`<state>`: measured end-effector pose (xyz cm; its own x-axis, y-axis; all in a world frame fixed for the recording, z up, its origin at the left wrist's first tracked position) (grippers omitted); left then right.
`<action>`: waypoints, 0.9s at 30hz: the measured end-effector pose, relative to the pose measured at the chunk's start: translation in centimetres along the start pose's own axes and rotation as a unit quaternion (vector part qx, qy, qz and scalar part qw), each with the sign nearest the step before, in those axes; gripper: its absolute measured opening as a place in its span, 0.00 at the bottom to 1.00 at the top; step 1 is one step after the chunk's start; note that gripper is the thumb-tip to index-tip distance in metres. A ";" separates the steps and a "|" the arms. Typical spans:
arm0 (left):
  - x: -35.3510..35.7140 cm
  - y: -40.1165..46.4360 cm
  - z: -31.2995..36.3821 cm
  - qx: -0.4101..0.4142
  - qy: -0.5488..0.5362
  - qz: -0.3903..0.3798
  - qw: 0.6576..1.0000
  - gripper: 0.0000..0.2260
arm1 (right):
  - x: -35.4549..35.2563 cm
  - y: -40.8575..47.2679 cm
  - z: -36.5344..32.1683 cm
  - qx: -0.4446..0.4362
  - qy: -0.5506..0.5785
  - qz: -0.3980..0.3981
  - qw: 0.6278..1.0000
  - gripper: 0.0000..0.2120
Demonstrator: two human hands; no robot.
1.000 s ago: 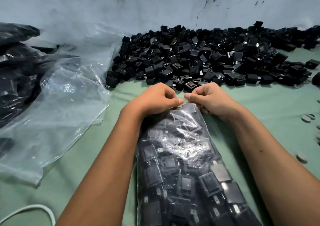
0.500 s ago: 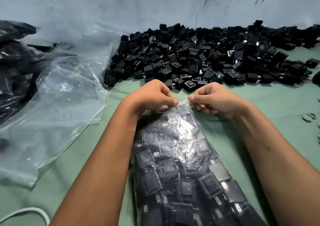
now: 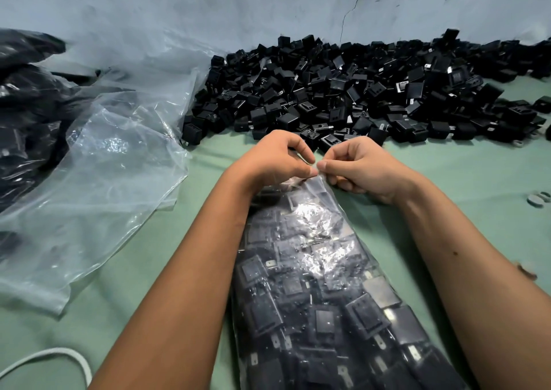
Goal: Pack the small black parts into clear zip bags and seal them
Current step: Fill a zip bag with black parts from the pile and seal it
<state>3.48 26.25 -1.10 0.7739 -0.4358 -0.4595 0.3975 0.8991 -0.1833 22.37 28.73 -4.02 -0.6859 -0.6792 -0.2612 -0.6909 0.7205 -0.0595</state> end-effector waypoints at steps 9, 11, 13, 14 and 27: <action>0.1 0.0 0.0 0.010 -0.030 0.011 0.999 0.09 | 0.3 -0.1 -0.1 0.011 -0.021 -0.007 1.000 0.14; 0.1 0.0 0.0 0.008 -0.034 0.008 0.999 0.08 | 0.4 -0.2 -0.2 0.006 -0.019 0.004 1.000 0.13; 0.1 0.0 0.0 0.011 -0.039 0.000 0.999 0.08 | 0.5 -0.2 -0.2 -0.001 -0.012 0.012 1.000 0.13; 0.1 0.0 0.0 0.010 -0.038 -0.004 0.999 0.08 | 0.6 -0.3 -0.2 -0.003 -0.009 0.014 1.000 0.12; -0.4 -0.1 -0.6 -0.025 -0.038 0.009 0.999 0.09 | 0.9 -0.3 -0.7 0.018 -0.067 -0.016 0.997 0.16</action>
<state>2.89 26.38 -1.44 0.8162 -0.4201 -0.3966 0.3597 0.9067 -0.2203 21.82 27.84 -3.60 -0.6247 -0.6791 -0.3855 -0.7020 0.7046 -0.1038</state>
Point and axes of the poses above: each hand's wrist, its own y-axis towards the middle knuckle, its own x-axis out of the palm, z = x × y, the point moved 2 cm from there along y, towards the middle knuckle, and after that the axes turned 14 degrees about -z, right-handed, at the moved point
